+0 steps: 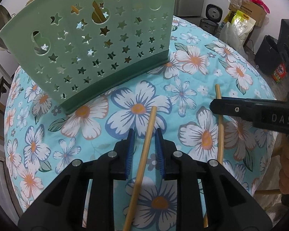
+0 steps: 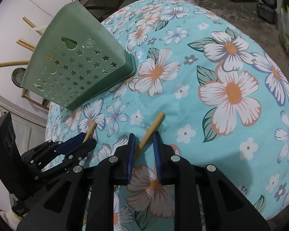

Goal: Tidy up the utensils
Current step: 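Lift both held chopsticks upright above the caddy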

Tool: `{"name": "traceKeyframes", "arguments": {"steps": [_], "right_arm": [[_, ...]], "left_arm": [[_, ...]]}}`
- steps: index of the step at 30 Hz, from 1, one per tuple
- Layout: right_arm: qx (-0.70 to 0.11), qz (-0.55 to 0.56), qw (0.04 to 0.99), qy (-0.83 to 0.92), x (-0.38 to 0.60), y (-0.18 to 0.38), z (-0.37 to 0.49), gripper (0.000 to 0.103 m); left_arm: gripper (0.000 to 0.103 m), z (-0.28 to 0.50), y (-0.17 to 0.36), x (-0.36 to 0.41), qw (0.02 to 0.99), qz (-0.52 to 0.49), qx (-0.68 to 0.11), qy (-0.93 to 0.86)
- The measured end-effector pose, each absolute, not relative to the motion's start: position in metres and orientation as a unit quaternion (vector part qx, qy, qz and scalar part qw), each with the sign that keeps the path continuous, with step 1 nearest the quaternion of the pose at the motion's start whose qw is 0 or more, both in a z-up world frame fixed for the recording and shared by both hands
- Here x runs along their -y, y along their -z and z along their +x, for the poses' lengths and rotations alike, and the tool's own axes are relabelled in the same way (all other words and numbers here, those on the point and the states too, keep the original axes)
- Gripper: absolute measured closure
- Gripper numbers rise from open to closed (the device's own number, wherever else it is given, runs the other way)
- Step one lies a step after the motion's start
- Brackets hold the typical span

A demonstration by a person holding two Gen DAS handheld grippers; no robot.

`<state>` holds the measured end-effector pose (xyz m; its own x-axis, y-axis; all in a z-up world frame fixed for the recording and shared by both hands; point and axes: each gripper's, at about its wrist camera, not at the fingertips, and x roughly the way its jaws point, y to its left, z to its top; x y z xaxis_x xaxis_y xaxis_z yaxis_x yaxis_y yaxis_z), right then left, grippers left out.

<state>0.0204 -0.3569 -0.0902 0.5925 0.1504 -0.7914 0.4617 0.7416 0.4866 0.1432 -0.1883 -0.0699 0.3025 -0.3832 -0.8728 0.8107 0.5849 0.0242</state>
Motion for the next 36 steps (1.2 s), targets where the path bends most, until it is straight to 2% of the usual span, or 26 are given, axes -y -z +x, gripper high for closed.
{"name": "traceKeyframes", "arguments": {"steps": [4,7,13,19,28,36], "right_arm": [[-0.439,0.333,0.829,0.102,0.352,0.089,0.021,0.085],[-0.436,0.341,0.827,0.102,0.353,0.088,0.018,0.087],[-0.414,0.356,0.833,0.096,0.357,0.077,0.006,0.092],[-0.385,0.347,0.85,0.091,0.361,0.053,-0.004,0.097],[-0.357,0.332,0.87,0.078,0.36,0.03,-0.008,0.097],[-0.358,0.338,0.868,0.069,0.36,0.03,-0.005,0.097]], "left_arm": [[0.084,0.146,0.073,0.189,0.773,0.234,-0.44,0.392],[0.094,0.15,0.073,0.186,0.778,0.225,-0.435,0.394],[0.098,0.154,0.056,0.177,0.786,0.217,-0.422,0.395],[0.098,0.155,0.002,0.15,0.809,0.168,-0.391,0.404],[0.098,0.158,-0.081,0.102,0.84,0.088,-0.336,0.416],[0.098,0.163,-0.179,0.062,0.886,-0.006,-0.194,0.422]]}}
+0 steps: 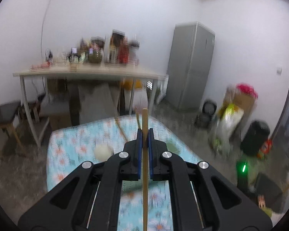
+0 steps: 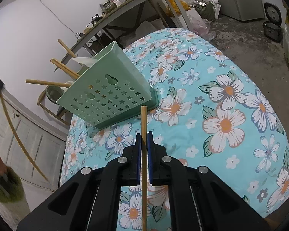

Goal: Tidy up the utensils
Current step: 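Lift both held chopsticks upright above the caddy, then lower the chopstick into the caddy and open the left gripper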

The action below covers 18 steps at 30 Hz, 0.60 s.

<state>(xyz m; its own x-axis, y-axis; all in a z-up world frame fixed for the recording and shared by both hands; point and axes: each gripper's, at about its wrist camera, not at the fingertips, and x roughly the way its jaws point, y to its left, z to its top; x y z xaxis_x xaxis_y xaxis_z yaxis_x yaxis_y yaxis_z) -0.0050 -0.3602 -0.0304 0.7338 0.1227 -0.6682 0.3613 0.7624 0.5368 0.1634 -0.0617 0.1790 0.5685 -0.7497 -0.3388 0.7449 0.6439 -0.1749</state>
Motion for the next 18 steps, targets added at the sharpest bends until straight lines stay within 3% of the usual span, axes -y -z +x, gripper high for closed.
{"name": "traceKeyframes", "arguments": {"steps": [10,18], "right_arm": [[-0.367,0.347,0.86,0.073,0.364,0.036,-0.002,0.097],[-0.374,0.352,0.854,0.076,0.37,0.043,0.001,0.097]], "left_arm": [[0.098,0.173,-0.248,0.071,0.879,-0.114,-0.054,0.46],[0.098,0.2,-0.237,0.122,0.886,-0.128,-0.035,0.445]]}}
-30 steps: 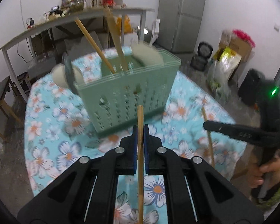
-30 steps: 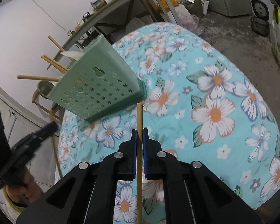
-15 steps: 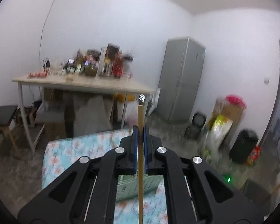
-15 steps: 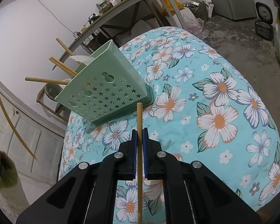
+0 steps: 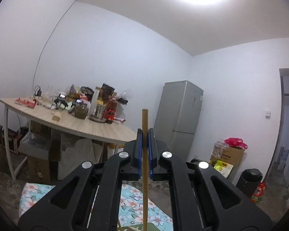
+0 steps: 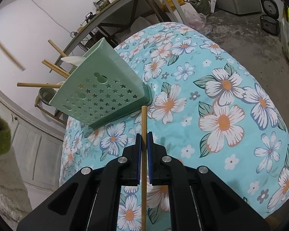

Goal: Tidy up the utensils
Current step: 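Lower the chopstick into the caddy and open the left gripper, then lower the chopstick into the caddy and open the right gripper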

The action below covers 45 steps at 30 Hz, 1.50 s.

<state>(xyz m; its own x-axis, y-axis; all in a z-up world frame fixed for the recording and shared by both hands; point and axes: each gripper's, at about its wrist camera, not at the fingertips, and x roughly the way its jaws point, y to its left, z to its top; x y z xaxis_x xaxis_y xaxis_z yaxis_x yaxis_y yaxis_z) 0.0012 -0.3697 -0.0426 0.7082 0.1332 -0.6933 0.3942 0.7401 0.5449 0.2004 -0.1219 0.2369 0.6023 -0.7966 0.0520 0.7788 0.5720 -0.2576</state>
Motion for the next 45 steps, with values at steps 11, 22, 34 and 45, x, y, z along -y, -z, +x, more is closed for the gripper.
{"name": "traceKeyframes", "arguments": {"steps": [11,22,34,45], "right_arm": [[-0.379,0.362,0.848,0.082,0.382,0.05,0.001,0.097],[-0.382,0.361,0.847,0.081,0.382,0.051,0.003,0.097],[-0.348,0.331,0.873,0.085,0.382,0.013,-0.002,0.097],[-0.16,0.201,0.964,0.074,0.399,-0.159,0.026,0.097]], "left_arm": [[0.098,0.243,-0.173,0.166,0.911,-0.102,-0.081,0.392],[0.082,0.246,-0.151,0.164,0.906,-0.103,-0.113,0.395],[0.051,0.226,-0.155,0.127,0.906,-0.103,-0.114,0.393],[0.035,0.188,-0.13,0.069,0.896,-0.053,-0.173,0.405]]}}
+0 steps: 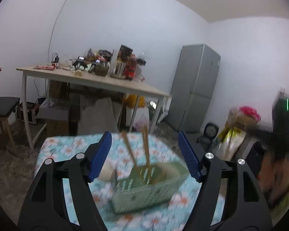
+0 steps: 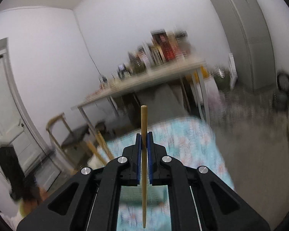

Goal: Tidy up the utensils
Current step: 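Lower the chopstick into the caddy and open the right gripper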

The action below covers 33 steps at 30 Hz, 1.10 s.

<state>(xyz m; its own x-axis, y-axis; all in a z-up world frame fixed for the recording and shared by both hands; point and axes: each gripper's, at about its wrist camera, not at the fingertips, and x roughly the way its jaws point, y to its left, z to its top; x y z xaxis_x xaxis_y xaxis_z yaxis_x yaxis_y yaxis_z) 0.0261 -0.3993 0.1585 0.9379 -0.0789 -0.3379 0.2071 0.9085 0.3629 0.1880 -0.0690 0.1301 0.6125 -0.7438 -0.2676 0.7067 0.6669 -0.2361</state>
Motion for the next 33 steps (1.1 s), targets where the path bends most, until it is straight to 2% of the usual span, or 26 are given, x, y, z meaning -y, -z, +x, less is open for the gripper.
{"name": "traceKeyframes", "arguments": {"steps": [5,9,16,27,29,30,31,33], "right_arm": [[-0.103,0.159,0.98,0.065,0.397,-0.208,0.052,0.097],[-0.089,0.135,0.984,0.069,0.394,-0.22,0.076,0.097],[-0.127,0.103,0.984,0.077,0.381,-0.18,0.119,0.097],[-0.195,0.078,0.976,0.059,0.361,-0.114,0.131,0.095],[-0.204,0.087,0.973,0.059,0.362,-0.108,0.124,0.086],[-0.204,0.095,0.973,0.06,0.363,-0.107,0.119,0.073],[-0.2,0.108,0.972,0.062,0.366,-0.106,0.11,0.065],[-0.194,0.124,0.971,0.063,0.369,-0.106,0.097,0.063]], "left_arm": [[0.031,0.167,-0.101,0.038,0.894,-0.015,-0.201,0.4],[0.031,0.152,-0.068,0.025,0.892,0.015,-0.237,0.386],[0.031,0.147,-0.032,0.018,0.877,-0.007,-0.291,0.383],[0.029,0.151,-0.031,0.029,0.875,-0.005,-0.295,0.384],[0.027,0.151,-0.031,0.029,0.875,-0.008,-0.297,0.382],[0.026,0.15,-0.031,0.029,0.875,-0.009,-0.297,0.382],[0.025,0.15,-0.031,0.028,0.875,-0.011,-0.298,0.381],[0.022,0.149,-0.032,0.028,0.875,-0.016,-0.299,0.379]]}}
